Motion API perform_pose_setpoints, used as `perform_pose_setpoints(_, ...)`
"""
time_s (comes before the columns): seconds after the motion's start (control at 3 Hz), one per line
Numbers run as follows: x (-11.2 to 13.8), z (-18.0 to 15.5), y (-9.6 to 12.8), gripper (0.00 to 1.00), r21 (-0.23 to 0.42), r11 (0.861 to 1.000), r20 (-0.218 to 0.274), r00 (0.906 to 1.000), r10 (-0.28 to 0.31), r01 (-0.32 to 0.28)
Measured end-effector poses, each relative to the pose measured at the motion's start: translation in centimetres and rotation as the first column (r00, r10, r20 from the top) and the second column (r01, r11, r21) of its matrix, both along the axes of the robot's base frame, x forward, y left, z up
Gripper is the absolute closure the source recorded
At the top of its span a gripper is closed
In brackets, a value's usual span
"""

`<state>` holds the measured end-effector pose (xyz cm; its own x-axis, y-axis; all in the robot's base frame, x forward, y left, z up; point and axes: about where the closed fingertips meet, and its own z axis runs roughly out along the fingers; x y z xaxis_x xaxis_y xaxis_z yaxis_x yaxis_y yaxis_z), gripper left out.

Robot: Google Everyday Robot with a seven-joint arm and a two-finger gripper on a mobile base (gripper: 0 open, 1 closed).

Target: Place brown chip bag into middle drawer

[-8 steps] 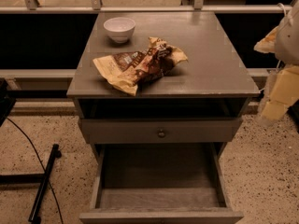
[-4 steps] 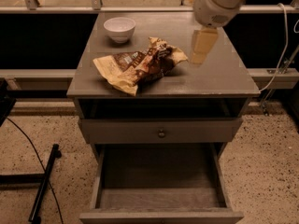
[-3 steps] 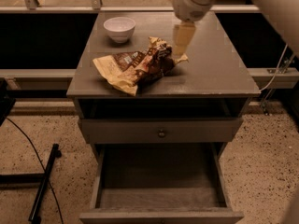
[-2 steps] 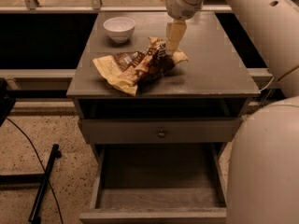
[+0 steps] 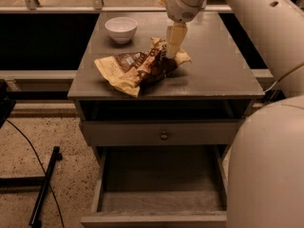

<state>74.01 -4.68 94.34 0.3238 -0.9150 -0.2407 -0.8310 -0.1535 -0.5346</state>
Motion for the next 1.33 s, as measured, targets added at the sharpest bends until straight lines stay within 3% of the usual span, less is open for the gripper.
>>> perform_pose_setpoints(0.33,-2.7,-1.6,0.6,0.03,-0.044,0.994,-0.063,0.9935,0.095,-0.098)
perform_pose_setpoints(0.67,-4.1,-2.7,1.2,0.25,-0.051,0.985,-0.091,0.9834,0.157,-0.162)
perform_pose_setpoints(1.33,-5.3,-4.4,1.8,0.72,-0.031,0.977,-0.116,0.9717,0.206,-0.211)
